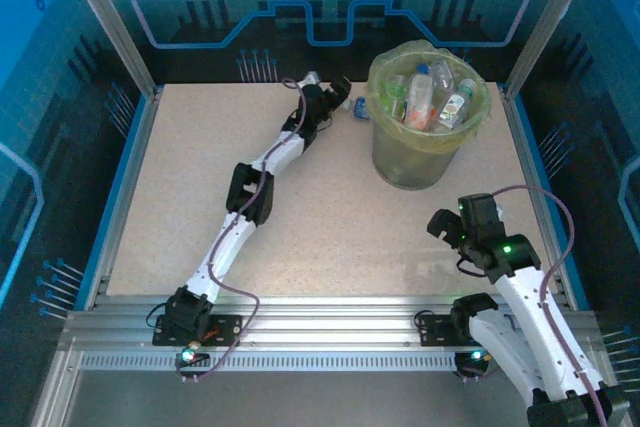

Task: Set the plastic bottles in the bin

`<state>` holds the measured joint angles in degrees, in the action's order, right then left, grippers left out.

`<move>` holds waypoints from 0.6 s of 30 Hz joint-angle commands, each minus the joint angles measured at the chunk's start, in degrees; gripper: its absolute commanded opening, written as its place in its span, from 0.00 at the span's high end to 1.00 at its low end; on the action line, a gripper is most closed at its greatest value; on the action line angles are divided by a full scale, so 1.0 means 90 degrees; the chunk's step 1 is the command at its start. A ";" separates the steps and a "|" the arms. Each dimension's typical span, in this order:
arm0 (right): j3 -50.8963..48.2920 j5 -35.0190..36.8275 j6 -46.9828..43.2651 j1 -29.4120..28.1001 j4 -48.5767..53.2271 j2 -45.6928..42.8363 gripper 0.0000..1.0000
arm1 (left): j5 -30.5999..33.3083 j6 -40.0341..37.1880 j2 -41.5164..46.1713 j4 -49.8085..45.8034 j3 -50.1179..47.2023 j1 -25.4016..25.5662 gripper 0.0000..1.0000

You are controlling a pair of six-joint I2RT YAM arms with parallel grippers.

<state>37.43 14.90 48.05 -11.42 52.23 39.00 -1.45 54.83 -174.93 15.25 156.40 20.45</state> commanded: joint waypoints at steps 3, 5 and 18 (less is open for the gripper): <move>-0.0008 0.0025 0.0104 -0.0127 0.0022 -0.0046 0.00 | -0.0580 -0.0543 -0.0137 -0.0504 0.0138 0.0159 0.22; 0.0002 0.0049 0.0129 -0.0121 0.0046 -0.0089 0.00 | -0.0598 -0.0685 -0.0017 -0.0594 -0.0027 0.0165 0.23; -0.0183 0.0337 0.0438 -0.0128 0.0329 -0.0815 0.00 | -0.0808 -0.1913 0.1351 -0.2537 -0.1281 0.0387 0.40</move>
<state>36.77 16.27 50.24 -11.64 53.21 33.19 -6.98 42.22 -165.64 2.76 145.80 22.59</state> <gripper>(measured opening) 0.996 0.601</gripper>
